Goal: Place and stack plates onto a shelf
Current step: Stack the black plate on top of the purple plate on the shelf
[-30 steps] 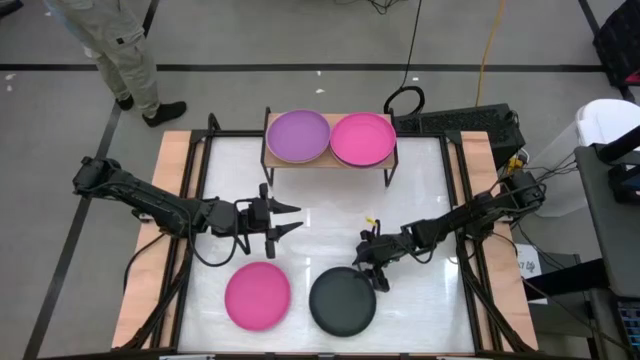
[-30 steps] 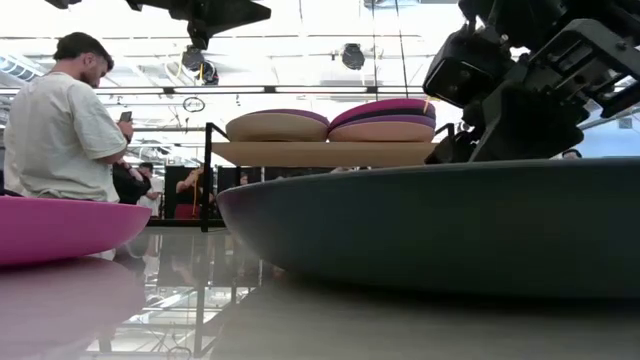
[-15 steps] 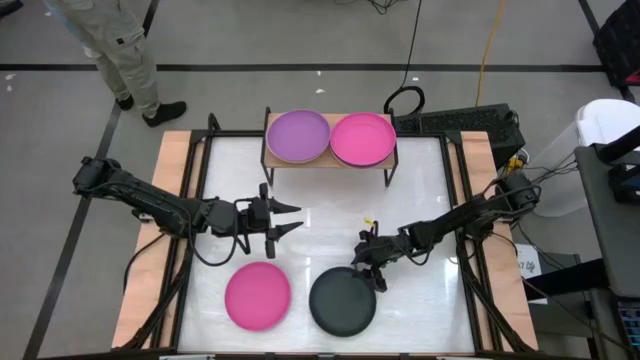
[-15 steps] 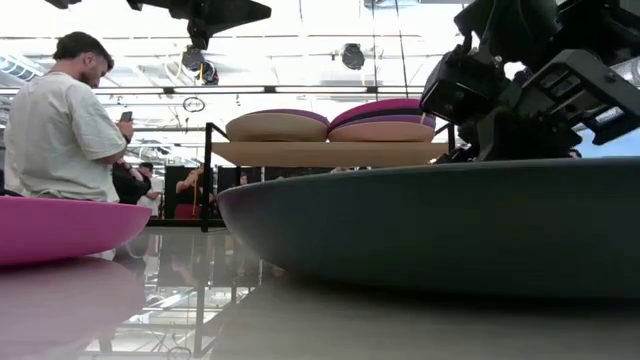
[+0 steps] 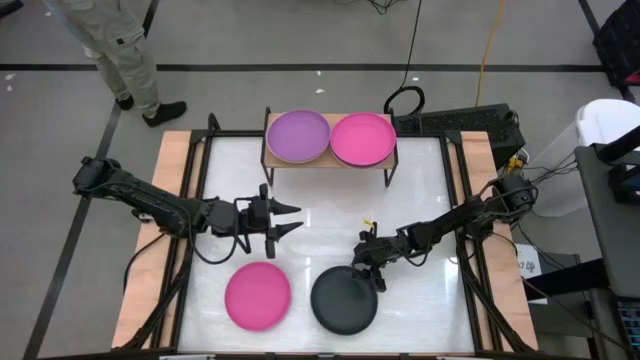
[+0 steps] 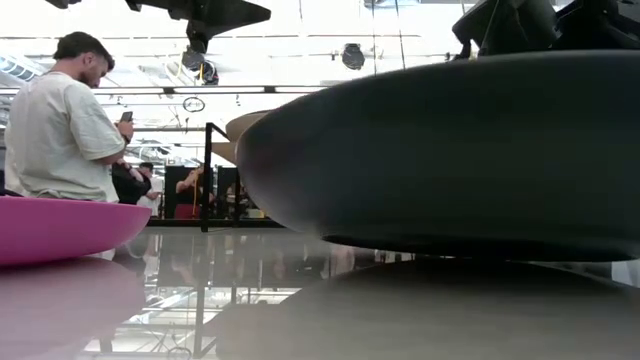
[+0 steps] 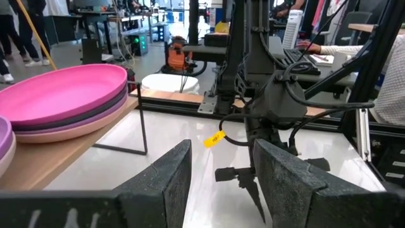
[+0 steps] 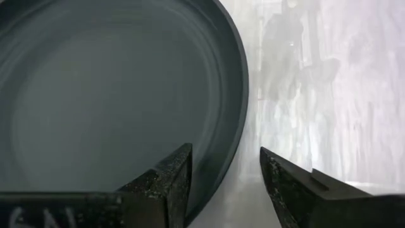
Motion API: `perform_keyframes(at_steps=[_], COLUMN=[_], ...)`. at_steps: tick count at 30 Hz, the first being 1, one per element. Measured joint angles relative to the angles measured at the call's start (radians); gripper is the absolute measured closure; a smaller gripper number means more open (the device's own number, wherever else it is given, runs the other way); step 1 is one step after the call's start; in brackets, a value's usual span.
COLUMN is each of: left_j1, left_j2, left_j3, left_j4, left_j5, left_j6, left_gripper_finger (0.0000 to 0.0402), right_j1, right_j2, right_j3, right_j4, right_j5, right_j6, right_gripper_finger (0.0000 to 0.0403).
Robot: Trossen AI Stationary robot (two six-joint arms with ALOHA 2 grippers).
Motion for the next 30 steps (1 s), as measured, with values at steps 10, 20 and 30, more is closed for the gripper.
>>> perform_keyframes(at_steps=[10, 20, 30], left_j1=[0.0, 0.0, 0.0], left_j2=[0.0, 0.0, 0.0], left_j3=[0.0, 0.0, 0.0], left_j4=[-0.001, 0.006, 0.042], left_j5=[0.0, 0.0, 0.0], left_j6=[0.0, -0.002, 0.003], left_gripper_finger=[0.0225, 0.0225, 0.0225], right_j1=[-0.003, -0.031, -0.082], right_j2=[0.0, -0.003, -0.105], right_j3=[0.0, 0.001, -0.001], right_j4=[-0.005, 0.004, -0.008], right_j5=[0.001, -0.008, -0.003], right_j6=[-0.036, -0.057, -0.11], right_gripper_finger=[0.0326, 0.0396, 0.0402])
